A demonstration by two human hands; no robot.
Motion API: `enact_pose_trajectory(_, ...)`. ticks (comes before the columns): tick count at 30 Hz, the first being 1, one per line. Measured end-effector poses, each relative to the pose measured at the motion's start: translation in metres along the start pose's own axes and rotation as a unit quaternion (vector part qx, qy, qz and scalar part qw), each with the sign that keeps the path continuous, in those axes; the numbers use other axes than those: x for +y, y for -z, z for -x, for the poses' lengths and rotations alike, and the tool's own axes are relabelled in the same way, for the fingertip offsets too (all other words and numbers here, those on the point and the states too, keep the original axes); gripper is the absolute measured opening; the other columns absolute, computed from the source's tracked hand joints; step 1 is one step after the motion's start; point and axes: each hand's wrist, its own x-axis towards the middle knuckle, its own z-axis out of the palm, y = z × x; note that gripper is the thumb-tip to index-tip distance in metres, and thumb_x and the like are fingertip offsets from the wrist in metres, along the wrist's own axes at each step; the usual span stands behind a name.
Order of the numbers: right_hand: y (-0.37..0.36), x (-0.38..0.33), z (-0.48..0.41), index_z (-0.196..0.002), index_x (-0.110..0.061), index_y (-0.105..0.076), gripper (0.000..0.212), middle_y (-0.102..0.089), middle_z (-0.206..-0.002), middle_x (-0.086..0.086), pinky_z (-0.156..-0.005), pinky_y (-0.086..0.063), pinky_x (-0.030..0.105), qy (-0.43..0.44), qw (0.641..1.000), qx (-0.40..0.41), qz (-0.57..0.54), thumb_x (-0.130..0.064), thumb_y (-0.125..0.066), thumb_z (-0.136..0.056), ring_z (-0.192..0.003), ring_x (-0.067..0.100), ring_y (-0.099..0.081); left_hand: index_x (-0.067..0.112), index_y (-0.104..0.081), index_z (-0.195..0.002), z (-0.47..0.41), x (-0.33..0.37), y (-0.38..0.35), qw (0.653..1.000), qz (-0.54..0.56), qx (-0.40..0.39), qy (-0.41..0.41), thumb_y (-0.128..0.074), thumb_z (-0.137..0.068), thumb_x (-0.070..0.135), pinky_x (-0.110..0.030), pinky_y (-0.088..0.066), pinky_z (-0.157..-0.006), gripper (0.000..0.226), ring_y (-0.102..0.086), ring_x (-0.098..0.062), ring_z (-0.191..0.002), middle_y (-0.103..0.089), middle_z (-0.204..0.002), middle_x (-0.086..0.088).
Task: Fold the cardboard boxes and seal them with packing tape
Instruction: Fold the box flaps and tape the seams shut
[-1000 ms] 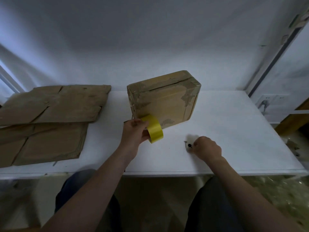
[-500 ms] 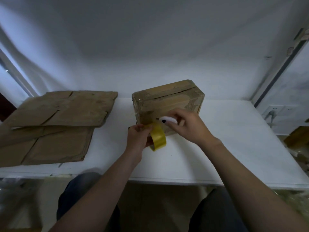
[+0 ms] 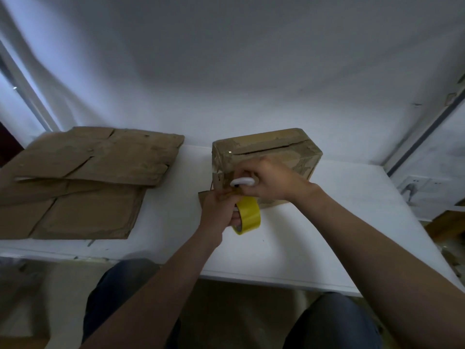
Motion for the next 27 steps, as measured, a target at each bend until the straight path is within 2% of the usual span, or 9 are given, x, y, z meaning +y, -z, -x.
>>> enact_pose_trajectory(5,-0.004,0.006,0.000,-0.089,-0.017,-0.072,0.009,-0.061,-0.074,-0.016,-0.059,-0.037,0.012,0.001,0.999,0.022,-0.027,-0.014,-0.075,-0.081,-0.065,-0.001,-0.055,0.013,-0.073,-0.111,-0.003,-0.002,0.002,0.999,0.031,-0.027,0.025,-0.070,-0.089,0.017,-0.046,-0.054,-0.073,0.023,-0.064,-0.033,-0.082,-0.068,-0.097,-0.016)
enact_pose_trajectory(7,-0.005,0.007,0.000,-0.090,-0.017,-0.072,0.010,-0.062,-0.075,-0.015,-0.061,-0.038,0.012,0.003,0.999,0.024,-0.037,-0.015,-0.074,-0.080,-0.067,-0.001,-0.056,0.013,-0.071,-0.114,-0.003,-0.003,0.005,0.997,0.051,-0.037,0.034,-0.069,-0.091,0.015,-0.046,-0.051,-0.075,0.023,-0.061,-0.032,-0.082,-0.065,-0.098,-0.017)
enact_pose_trajectory(11,-0.006,0.009,-0.003,-0.093,-0.017,-0.073,0.012,-0.066,-0.083,-0.013,-0.065,-0.040,0.012,0.015,0.999,0.011,-0.037,-0.016,-0.075,-0.081,-0.073,-0.002,-0.058,0.015,-0.070,-0.117,-0.003,0.000,0.011,0.997,0.035,-0.054,0.039,-0.069,-0.092,0.017,-0.046,-0.058,-0.079,0.024,-0.068,-0.029,-0.082,-0.070,-0.104,-0.016)
enact_pose_trajectory(15,-0.010,0.011,-0.004,-0.093,-0.017,-0.072,0.012,-0.065,-0.081,-0.008,-0.067,-0.042,0.018,0.000,0.999,0.005,-0.045,-0.014,-0.077,-0.082,-0.072,0.004,-0.057,0.022,-0.072,-0.100,-0.001,-0.005,0.015,0.997,0.005,-0.046,0.068,-0.068,-0.093,0.017,-0.038,-0.055,-0.073,0.009,-0.066,-0.029,-0.085,-0.070,-0.110,-0.020)
enact_pose_trajectory(17,-0.012,0.012,-0.003,-0.092,-0.016,-0.072,0.012,-0.065,-0.079,-0.007,-0.085,-0.045,0.019,0.019,0.999,0.000,-0.046,-0.011,-0.078,-0.082,-0.072,0.006,-0.059,0.023,-0.072,-0.098,0.000,-0.008,0.016,0.996,-0.004,-0.049,0.071,-0.068,-0.093,0.018,-0.040,-0.056,-0.078,0.008,-0.066,-0.030,-0.089,-0.069,-0.115,-0.021)
enact_pose_trajectory(19,-0.011,0.014,-0.004,-0.093,-0.016,-0.073,0.014,-0.066,-0.080,-0.009,-0.110,-0.036,0.021,0.035,0.999,-0.009,-0.037,-0.010,-0.078,-0.081,-0.074,0.010,-0.063,0.024,-0.072,-0.096,0.001,-0.010,0.017,0.997,-0.011,-0.046,0.065,-0.069,-0.093,0.019,-0.040,-0.057,-0.079,0.007,-0.067,-0.029,-0.088,-0.069,-0.113,-0.019)
enact_pose_trajectory(20,-0.012,0.017,-0.004,-0.093,-0.016,-0.073,0.014,-0.067,-0.082,-0.009,-0.118,-0.030,0.026,0.037,0.999,-0.016,-0.031,-0.013,-0.078,-0.081,-0.076,0.009,-0.064,0.024,-0.072,-0.096,0.001,-0.010,0.017,0.997,-0.011,-0.040,0.059,-0.069,-0.094,0.020,-0.037,-0.057,-0.074,0.006,-0.067,-0.027,-0.085,-0.069,-0.108,-0.017)
enact_pose_trajectory(23,-0.015,0.022,-0.008,-0.095,-0.023,-0.074,0.015,-0.071,-0.085,-0.009,-0.125,-0.020,0.036,0.031,0.998,-0.054,-0.005,-0.029,-0.077,-0.081,-0.081,0.006,-0.067,0.023,-0.073,-0.104,0.003,-0.013,0.017,0.999,-0.006,-0.019,0.047,-0.072,-0.092,0.029,-0.027,-0.055,-0.057,0.012,-0.067,-0.020,-0.074,-0.069,-0.095,-0.008)
enact_pose_trajectory(27,-0.016,0.022,-0.010,-0.088,-0.022,-0.072,0.012,-0.069,-0.078,-0.008,-0.126,-0.019,0.042,0.029,0.998,-0.062,-0.017,-0.026,-0.080,-0.080,-0.076,0.006,-0.066,0.021,-0.072,-0.106,0.004,-0.016,0.016,0.999,0.006,-0.009,0.040,-0.072,-0.092,0.031,-0.029,-0.057,-0.058,0.017,-0.069,-0.020,-0.072,-0.069,-0.090,-0.007)
